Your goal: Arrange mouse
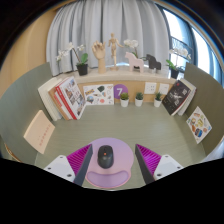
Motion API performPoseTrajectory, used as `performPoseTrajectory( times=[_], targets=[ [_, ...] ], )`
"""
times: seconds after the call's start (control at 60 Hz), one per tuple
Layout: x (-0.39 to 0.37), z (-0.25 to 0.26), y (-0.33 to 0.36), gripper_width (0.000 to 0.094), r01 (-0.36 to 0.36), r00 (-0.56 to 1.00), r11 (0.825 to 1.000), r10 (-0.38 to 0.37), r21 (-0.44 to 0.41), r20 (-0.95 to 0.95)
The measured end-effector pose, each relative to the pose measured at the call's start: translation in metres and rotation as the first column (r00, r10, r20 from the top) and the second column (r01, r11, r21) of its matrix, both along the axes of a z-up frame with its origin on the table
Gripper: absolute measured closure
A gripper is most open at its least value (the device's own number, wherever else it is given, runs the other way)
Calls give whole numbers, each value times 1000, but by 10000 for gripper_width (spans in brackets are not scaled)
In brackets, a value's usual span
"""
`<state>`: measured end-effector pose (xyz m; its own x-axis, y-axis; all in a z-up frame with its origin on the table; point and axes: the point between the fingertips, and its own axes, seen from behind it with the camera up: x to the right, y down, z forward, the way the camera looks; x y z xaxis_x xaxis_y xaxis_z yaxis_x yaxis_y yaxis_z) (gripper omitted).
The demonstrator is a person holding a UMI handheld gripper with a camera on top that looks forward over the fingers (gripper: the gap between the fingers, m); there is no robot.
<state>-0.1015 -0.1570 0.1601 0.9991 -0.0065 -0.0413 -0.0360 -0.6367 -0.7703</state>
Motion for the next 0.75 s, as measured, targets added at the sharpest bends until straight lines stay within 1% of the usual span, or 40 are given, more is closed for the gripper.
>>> performPoseTrajectory(
  times=[0.15, 0.283, 0.433, 0.583, 0.75],
  targets=[
    [5, 49, -40, 78, -21, 1000, 998, 21, 60, 4],
    [8, 76, -74, 78, -26, 1000, 995, 28, 96, -12],
    [18, 89, -107, 77, -24, 999, 993, 27, 116, -29],
    [33, 96, -132, 80, -19, 1000, 993, 21, 119, -18],
    [46, 113, -150, 81, -19, 1000, 988, 21, 155, -12]
  ],
)
